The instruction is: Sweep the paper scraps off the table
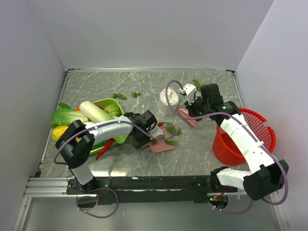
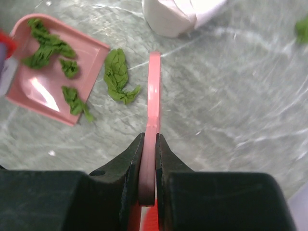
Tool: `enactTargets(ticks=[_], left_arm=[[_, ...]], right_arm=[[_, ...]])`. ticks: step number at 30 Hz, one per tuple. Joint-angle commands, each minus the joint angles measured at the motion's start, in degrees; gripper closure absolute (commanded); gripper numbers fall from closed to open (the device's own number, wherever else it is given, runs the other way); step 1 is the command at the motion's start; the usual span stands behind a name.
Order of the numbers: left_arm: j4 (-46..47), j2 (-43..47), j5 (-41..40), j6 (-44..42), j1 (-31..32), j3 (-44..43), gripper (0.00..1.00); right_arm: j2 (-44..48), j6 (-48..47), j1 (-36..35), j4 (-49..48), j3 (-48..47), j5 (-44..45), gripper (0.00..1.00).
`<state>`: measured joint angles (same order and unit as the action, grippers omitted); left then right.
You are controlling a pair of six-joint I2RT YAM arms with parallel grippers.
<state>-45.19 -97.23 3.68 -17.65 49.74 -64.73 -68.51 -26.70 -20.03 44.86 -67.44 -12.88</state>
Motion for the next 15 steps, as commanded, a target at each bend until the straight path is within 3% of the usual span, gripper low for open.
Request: enactTargets(ticks=[1,7,15], left_arm=[[-0.4,1.0,1.1,0.7,-0.1,-2.6,0.99],[-1.7,-0.5,-0.1,0.6,0.0,-5.7,0.99],[-1.8,-4.1,-2.9,0.2,0.5,-9.1,0.99]], right_arm=[[-2.7,13.3,0.3,-5.0,0.9,5.2,1.00],[-6.3,20.4,0.2,-5.6,2.4,6.5,1.00],[-6.9,28.3,-0.7,-6.6,5.9,-10.4,1.00]])
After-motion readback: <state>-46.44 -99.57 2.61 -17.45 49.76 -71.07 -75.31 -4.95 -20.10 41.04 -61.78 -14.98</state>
